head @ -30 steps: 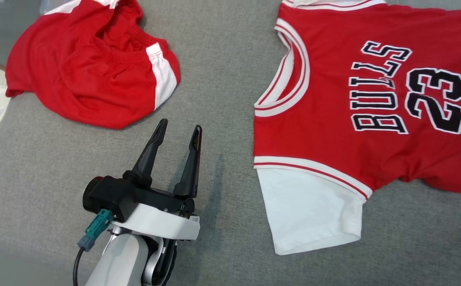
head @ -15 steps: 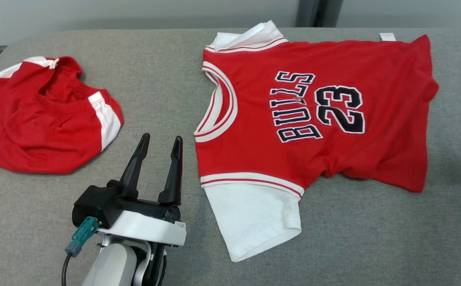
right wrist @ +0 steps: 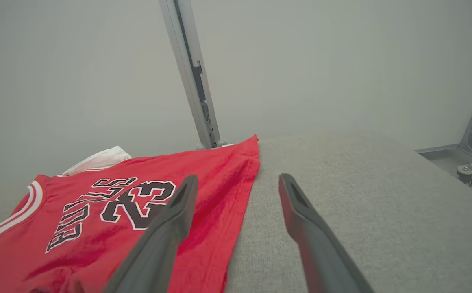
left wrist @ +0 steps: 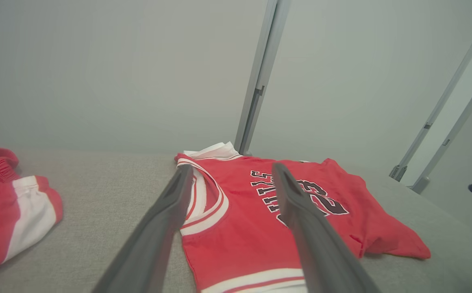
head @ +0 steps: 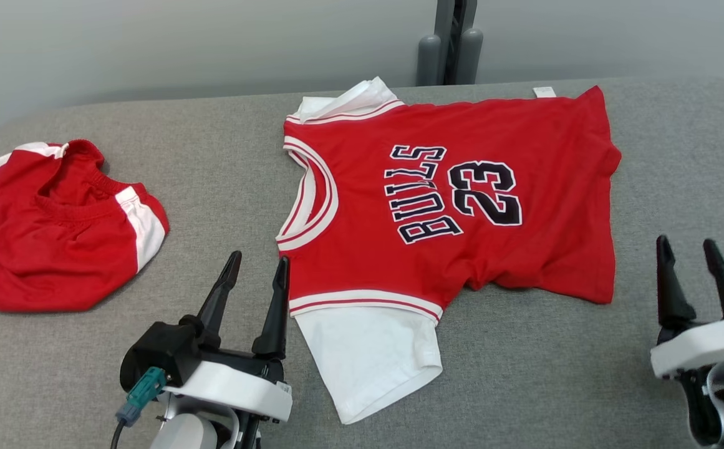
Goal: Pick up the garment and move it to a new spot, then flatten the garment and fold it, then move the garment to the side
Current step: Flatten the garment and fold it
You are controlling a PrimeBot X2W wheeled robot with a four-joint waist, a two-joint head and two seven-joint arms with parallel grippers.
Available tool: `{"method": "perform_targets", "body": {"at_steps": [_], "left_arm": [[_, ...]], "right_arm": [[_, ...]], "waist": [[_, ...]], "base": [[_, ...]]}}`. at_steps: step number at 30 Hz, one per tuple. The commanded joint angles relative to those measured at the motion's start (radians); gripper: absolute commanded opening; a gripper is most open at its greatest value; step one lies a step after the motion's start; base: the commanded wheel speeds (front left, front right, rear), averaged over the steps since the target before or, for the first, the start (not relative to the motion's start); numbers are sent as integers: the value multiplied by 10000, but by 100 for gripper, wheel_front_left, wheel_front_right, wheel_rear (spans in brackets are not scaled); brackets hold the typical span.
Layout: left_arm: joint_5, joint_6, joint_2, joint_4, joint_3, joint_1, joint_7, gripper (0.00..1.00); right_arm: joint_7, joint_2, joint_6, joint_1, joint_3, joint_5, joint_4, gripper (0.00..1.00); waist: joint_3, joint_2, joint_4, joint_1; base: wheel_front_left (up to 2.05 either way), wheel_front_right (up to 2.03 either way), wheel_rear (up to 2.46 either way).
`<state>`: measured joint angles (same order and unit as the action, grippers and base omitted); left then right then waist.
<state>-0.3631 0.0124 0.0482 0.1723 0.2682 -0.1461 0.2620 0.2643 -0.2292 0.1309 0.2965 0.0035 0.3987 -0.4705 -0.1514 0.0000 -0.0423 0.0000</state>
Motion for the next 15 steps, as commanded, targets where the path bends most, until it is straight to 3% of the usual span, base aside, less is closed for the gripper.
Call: {"method": "perform_targets", "body": {"at_steps": [1,15], "left_arm": [[54,63,42,37,-30,134,28,100],[277,86,40,-73,93,208,18,100]], "right_arm": [[13,120,-3,-357,-33,46,39,100],[14,773,-3,-587,573,1236,-1389,100]], "waist": [[164,0,91,0],[39,0,89,0]], "base": [[0,0,0],[0,0,0]]}}
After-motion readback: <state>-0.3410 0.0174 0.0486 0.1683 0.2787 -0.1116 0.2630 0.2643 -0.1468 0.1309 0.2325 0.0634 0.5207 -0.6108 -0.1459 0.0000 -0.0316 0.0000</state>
